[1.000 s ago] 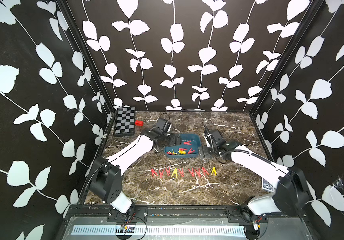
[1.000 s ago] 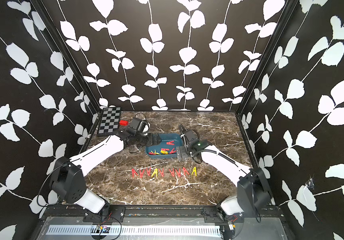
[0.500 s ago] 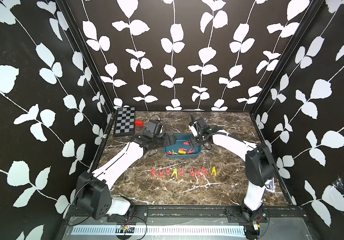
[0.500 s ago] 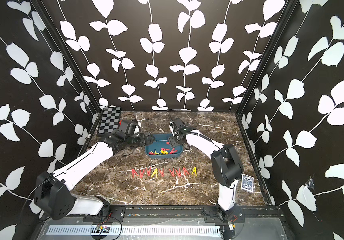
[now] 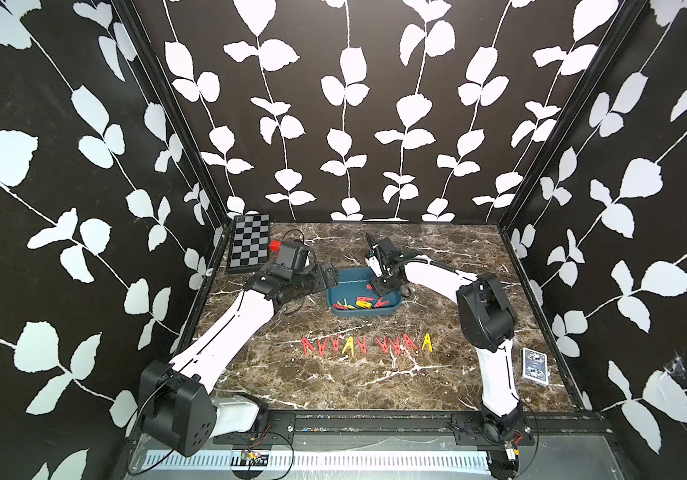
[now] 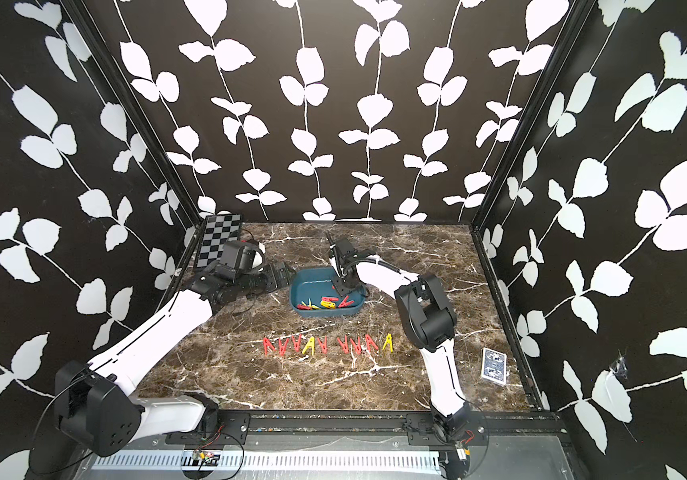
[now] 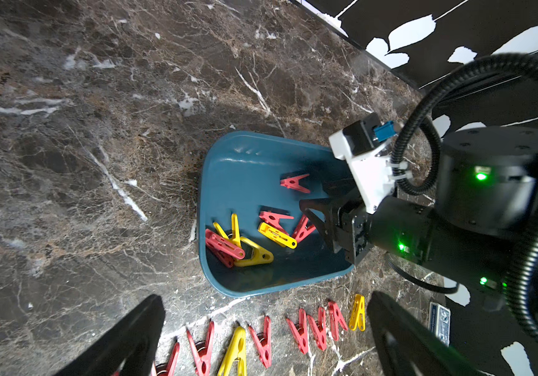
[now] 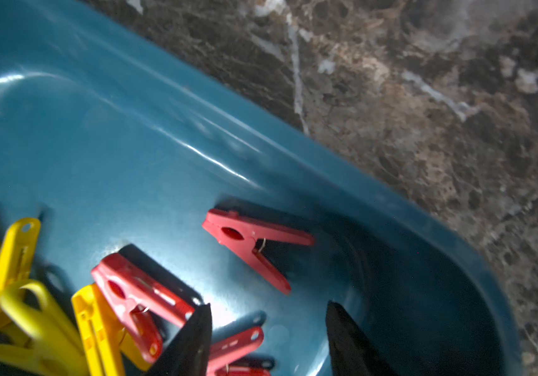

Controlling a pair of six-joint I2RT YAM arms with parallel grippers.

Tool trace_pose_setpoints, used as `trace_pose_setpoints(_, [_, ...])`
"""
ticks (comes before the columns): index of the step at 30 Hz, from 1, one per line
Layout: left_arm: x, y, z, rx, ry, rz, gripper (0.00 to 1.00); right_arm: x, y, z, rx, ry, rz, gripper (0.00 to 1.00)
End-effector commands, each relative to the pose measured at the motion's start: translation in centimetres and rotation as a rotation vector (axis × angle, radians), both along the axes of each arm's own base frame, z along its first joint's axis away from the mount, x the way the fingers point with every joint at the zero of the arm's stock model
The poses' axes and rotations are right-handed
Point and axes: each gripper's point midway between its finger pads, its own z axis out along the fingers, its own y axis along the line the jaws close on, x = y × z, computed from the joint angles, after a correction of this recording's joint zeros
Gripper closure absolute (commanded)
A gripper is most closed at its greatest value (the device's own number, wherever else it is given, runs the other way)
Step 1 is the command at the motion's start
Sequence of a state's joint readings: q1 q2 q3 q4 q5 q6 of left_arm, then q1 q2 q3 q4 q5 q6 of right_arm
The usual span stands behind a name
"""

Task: Take the clothespins out of the storage box
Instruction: Pick up the clothespin from the storage box.

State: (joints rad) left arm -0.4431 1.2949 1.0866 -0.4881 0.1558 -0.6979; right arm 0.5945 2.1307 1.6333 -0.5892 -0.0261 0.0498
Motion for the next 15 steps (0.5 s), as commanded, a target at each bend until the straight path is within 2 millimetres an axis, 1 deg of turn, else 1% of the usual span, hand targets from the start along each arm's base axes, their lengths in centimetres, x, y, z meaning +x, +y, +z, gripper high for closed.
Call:
trace_pose_setpoints(1, [-0.5,0.7,-0.1,0.011,0.007,0.012,0.01,0.4,0.1,-0.2,-0.006,0.007,0.022,0.47])
trace_pose_setpoints(4, [-0.4,0.8,-0.1,0.013,0.008,0.015,0.01,0.4,0.4,-0.9,-0.003,0.025,0.025,0.48])
trace_pose_setpoints(9, [-0.5,0.9,-0.2,0.017,0.01,0.02,0.01,0.3,0.2,-1.9,-0.019,0.038,0.021,0.51])
trace_pose_setpoints(12, [-0.6,1.0,-0.2,0.02,0.011,0.02,0.01,0.3,0.4,-2.1,-0.016,0.044,0.024,0.6])
trace_pose_setpoints(13, [-0.6,1.1,-0.2,0.02,0.01,0.024,0.01,0.2,0.4,-2.2,-0.013,0.048,0.022,0.61])
trace_pose_setpoints(15, [-0.7,1.1,-0.1,0.019,0.009,0.022,0.01,0.2,0.5,-2.3,-0.008,0.053,0.022,0.66])
